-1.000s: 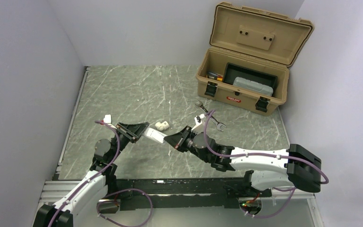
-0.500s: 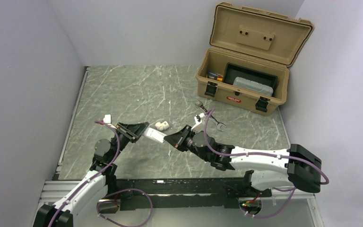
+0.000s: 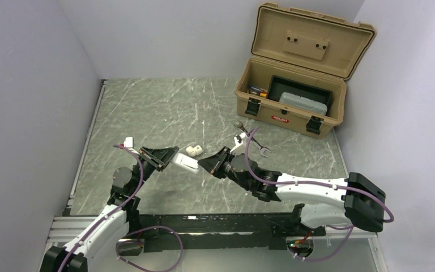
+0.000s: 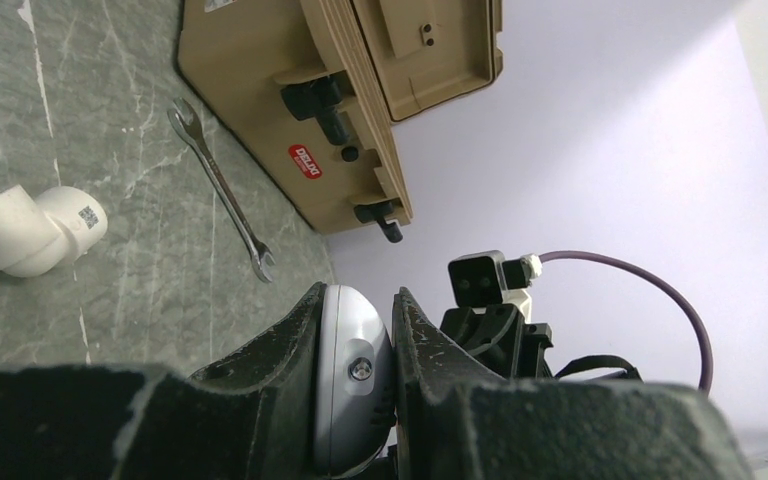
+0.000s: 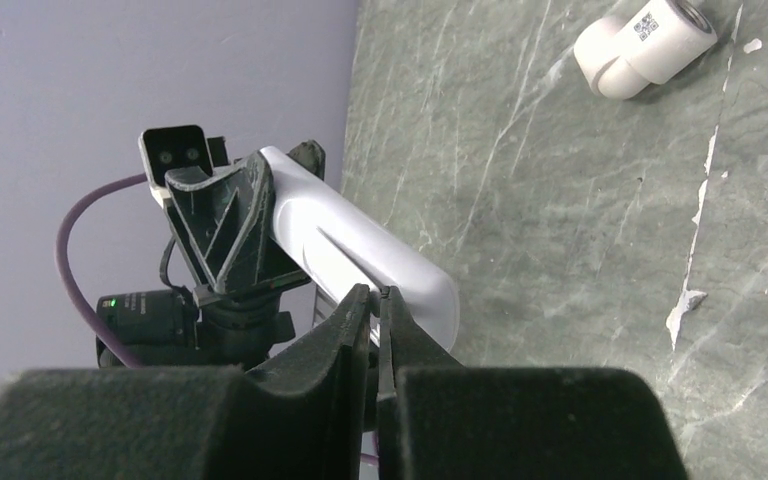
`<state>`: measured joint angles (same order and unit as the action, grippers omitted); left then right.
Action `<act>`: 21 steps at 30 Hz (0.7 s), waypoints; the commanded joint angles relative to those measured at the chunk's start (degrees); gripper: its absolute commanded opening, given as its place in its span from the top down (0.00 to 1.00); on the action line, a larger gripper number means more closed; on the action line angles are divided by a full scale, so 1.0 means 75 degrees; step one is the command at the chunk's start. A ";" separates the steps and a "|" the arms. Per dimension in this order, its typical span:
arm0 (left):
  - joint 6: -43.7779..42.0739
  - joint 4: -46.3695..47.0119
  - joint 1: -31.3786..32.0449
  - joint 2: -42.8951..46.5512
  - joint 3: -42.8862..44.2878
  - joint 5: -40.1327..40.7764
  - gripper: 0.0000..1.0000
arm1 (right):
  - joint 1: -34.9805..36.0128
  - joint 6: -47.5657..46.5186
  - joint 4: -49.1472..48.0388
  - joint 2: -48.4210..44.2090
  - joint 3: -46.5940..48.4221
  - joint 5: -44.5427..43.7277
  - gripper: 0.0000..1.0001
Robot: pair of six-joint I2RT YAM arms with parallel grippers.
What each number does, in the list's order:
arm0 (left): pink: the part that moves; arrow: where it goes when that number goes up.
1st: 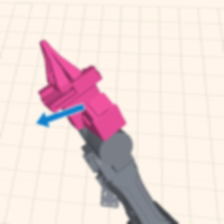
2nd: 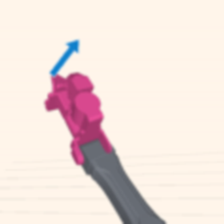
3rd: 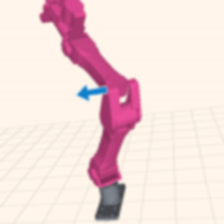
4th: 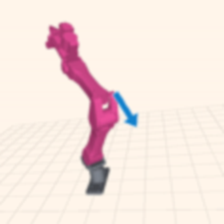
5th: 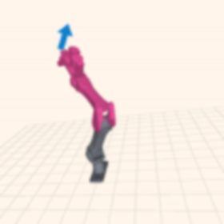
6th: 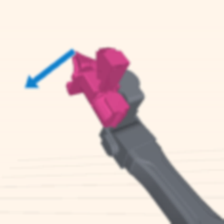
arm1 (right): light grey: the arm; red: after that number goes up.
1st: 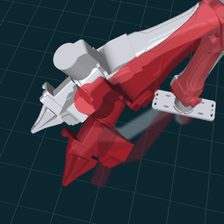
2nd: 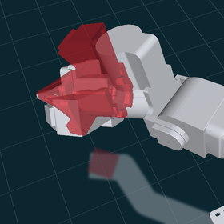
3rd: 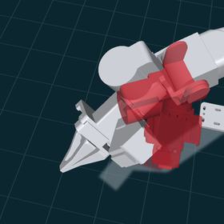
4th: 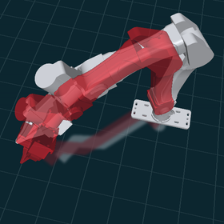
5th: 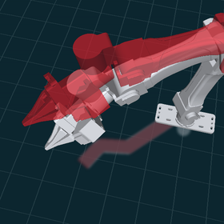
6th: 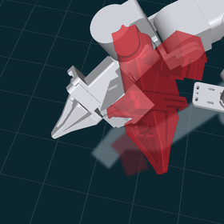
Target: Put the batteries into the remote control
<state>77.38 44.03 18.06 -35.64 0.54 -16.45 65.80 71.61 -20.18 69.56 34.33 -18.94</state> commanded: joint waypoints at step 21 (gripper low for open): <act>0.0200 0.0495 0.0027 0.0088 -0.1024 -0.0246 1.00 | -0.0037 -0.0009 -0.0545 0.0089 0.0265 0.0351 0.73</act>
<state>77.28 44.27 17.93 -35.46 0.54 -16.78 65.32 71.57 -21.41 70.54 34.94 -17.43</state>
